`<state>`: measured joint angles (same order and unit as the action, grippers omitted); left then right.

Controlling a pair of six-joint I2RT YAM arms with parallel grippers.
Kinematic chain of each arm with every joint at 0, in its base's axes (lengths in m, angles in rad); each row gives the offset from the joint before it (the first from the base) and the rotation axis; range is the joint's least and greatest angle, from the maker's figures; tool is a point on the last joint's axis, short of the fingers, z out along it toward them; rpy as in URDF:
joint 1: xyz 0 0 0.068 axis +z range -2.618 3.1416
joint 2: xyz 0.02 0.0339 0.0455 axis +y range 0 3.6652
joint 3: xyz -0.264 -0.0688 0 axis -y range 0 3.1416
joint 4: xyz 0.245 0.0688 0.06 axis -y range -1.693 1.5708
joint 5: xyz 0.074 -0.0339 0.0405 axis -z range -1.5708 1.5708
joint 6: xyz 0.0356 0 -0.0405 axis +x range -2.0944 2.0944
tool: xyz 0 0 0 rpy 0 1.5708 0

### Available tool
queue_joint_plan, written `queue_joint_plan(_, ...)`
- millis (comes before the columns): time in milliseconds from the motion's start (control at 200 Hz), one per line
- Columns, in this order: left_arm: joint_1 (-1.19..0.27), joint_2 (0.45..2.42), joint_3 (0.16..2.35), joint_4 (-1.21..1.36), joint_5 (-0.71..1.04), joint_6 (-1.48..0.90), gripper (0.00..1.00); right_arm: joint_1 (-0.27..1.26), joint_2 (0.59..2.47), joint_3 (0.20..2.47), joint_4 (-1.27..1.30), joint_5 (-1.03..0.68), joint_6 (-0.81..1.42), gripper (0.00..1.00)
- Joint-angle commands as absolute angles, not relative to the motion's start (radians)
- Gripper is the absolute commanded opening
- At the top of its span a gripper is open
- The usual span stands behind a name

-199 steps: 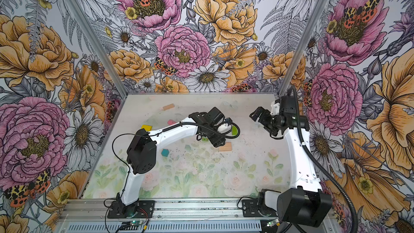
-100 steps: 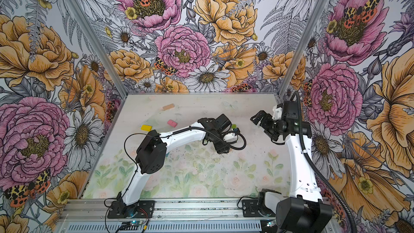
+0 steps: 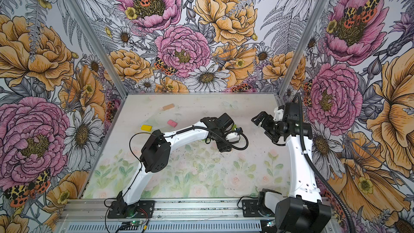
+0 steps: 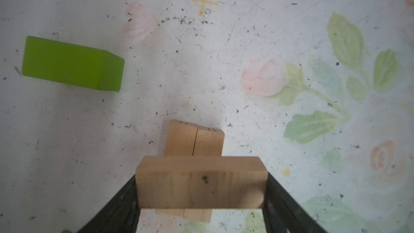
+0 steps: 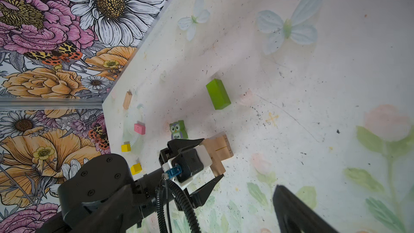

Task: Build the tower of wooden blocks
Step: 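Lower the wood bar crosswise onto the stack with the left gripper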

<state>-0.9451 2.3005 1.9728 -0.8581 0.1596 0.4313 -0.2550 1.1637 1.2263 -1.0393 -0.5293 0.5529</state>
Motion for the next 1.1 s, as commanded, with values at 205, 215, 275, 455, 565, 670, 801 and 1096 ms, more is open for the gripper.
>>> queue_joint_plan(205,-0.935,2.319,1.998,-0.843,0.173,0.465,0.62,-0.265,1.179,1.244,-1.034,-0.542,0.557,1.00)
queue_joint_plan(215,-0.934,2.320,1.999,-0.843,0.174,0.465,0.62,-0.265,1.179,1.244,-1.034,-0.541,0.557,1.00)
queue_joint_plan(275,-0.931,2.322,2.000,-0.843,0.176,0.464,0.62,-0.267,1.184,1.248,-1.034,-0.542,0.556,1.00)
queue_joint_plan(455,-0.928,2.327,1.998,-0.843,0.182,0.462,0.63,-0.267,1.197,1.258,-1.034,-0.542,0.557,1.00)
queue_joint_plan(565,-0.928,2.331,1.999,-0.843,0.186,0.460,0.63,-0.267,1.200,1.261,-1.034,-0.543,0.556,1.00)
queue_joint_plan(670,-0.928,2.331,1.995,-0.844,0.191,0.458,0.64,-0.267,1.200,1.262,-1.033,-0.542,0.556,1.00)
queue_joint_plan(801,-0.927,2.332,1.992,-0.843,0.190,0.457,0.65,-0.268,1.198,1.262,-1.033,-0.541,0.557,1.00)
queue_joint_plan(1096,-0.927,2.341,1.993,-0.844,0.187,0.453,0.66,-0.269,1.192,1.252,-1.037,-0.543,0.554,1.00)
